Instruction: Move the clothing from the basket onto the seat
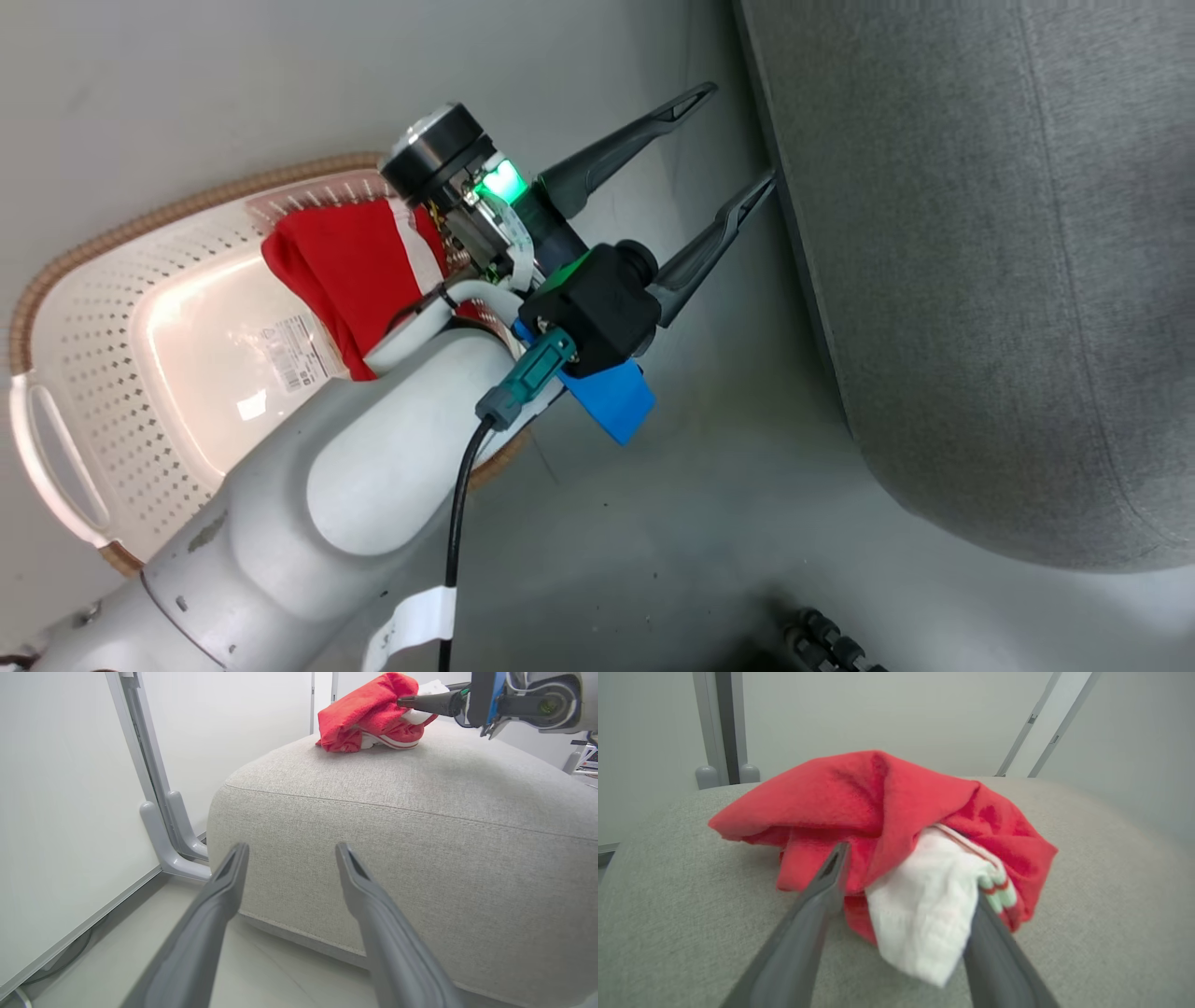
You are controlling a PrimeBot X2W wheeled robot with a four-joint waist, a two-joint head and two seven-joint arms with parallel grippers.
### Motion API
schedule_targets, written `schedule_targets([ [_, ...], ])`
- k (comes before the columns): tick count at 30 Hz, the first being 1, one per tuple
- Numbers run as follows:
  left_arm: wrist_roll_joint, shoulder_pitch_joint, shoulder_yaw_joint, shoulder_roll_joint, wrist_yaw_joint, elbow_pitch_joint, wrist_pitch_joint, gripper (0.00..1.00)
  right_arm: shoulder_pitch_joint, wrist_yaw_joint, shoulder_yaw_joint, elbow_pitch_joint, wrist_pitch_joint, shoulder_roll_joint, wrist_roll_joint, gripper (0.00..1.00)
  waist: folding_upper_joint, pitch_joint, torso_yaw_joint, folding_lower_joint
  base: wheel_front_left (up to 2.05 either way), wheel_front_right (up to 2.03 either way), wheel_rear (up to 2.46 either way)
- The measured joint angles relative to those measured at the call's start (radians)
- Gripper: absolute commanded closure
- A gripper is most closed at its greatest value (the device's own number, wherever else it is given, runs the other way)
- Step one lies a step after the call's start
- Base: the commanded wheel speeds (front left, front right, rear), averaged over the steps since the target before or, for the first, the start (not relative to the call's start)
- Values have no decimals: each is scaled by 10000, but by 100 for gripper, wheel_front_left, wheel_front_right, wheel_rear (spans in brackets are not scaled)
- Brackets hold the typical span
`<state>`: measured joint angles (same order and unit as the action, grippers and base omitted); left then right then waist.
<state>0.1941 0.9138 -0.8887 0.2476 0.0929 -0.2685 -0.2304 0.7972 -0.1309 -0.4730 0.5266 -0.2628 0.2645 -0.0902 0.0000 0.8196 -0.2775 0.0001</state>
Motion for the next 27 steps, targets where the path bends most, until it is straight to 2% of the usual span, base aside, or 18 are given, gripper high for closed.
schedule_targets([
  [7,424,-609,270,-330,-268,-405,-282,0,-1713,2,-31,-794,2,-222,299,0,0,-1169,71,-1,0,0,0],
  [15,972,-1901,1722,-416,-765,17,-314,0,-3408,2,86,-2188,0,-370,631,0,1,-2910,109,-2,0,0,0],
  [21,980,-3112,3256,-447,-959,228,-313,0,-3959,2,1066,-2815,0,-453,694,0,1,-4159,327,-2,0,0,0],
  [27,742,-4226,4775,-683,-1012,384,-314,0,-4326,0,2462,-3085,2,-485,531,0,0,-5149,889,-2,0,0,0],
])
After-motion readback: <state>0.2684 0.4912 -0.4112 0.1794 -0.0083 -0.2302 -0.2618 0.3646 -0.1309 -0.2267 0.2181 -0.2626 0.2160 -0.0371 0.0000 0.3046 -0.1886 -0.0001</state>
